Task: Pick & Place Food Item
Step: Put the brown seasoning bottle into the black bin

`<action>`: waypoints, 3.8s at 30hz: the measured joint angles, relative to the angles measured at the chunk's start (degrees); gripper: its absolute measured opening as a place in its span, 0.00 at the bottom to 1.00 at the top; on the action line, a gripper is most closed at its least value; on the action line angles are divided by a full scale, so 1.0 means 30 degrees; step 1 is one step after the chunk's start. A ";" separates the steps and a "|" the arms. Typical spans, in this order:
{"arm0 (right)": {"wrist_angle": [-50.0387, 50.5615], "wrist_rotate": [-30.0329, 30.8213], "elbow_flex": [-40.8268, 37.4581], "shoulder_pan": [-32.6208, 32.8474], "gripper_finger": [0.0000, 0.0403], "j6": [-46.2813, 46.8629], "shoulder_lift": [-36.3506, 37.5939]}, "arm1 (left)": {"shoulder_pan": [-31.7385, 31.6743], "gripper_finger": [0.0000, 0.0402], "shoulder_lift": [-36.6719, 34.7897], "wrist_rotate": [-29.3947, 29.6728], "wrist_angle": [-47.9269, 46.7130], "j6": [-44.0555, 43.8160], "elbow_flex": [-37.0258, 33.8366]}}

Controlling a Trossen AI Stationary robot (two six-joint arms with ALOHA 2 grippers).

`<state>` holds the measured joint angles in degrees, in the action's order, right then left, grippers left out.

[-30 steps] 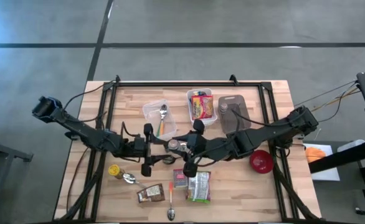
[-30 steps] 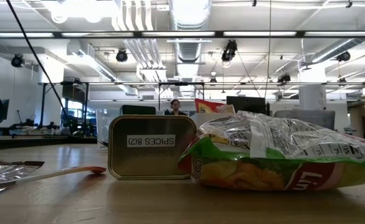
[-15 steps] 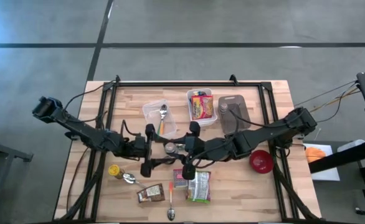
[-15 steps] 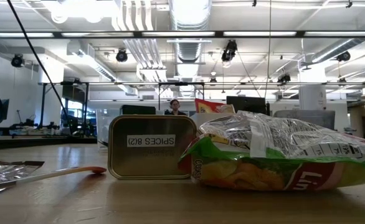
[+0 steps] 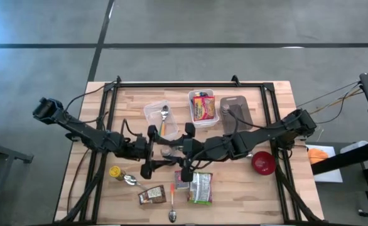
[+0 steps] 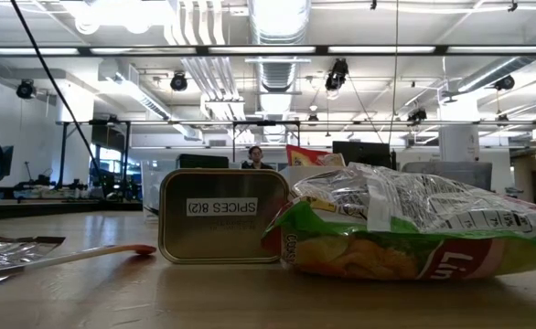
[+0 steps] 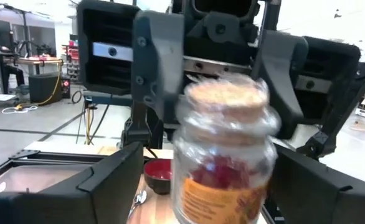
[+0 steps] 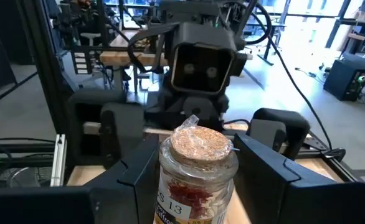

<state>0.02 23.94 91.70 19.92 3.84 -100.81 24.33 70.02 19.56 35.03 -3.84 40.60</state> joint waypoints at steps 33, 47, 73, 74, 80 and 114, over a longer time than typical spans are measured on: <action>1.2590 -0.2662 0.4600 -0.1692 0.63 0.5203 -0.0112 | -0.0106 0.44 -0.0014 0.0139 -1.0539 -0.0362 0.2878; 1.3313 -0.5075 0.4947 -0.2608 0.63 0.6280 -0.0994 | -0.0606 0.44 0.0860 0.0018 -1.0298 -0.0378 0.2958; 1.2742 -0.5022 0.4885 -0.1923 0.63 0.6480 -0.1081 | -0.0994 0.44 0.0851 0.0085 -1.0233 -0.1251 0.2994; 1.2636 -0.5002 0.4778 -0.1923 0.63 0.6421 -0.1089 | -0.1002 0.44 0.0847 0.0084 -1.0216 -0.1279 0.2994; 1.1545 -0.3926 0.4320 -0.1923 0.63 0.6237 -0.1096 | -0.1002 0.44 0.0845 -0.0018 -1.0178 -0.2009 0.2994; 1.2012 -0.4646 0.4805 -0.2353 0.63 0.7149 -0.1795 | -0.1016 0.44 0.0822 -0.0054 -1.0546 -0.3685 0.2994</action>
<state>36.05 10.01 106.12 12.86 25.28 -106.19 21.28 72.49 19.40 3.39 -14.90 49.58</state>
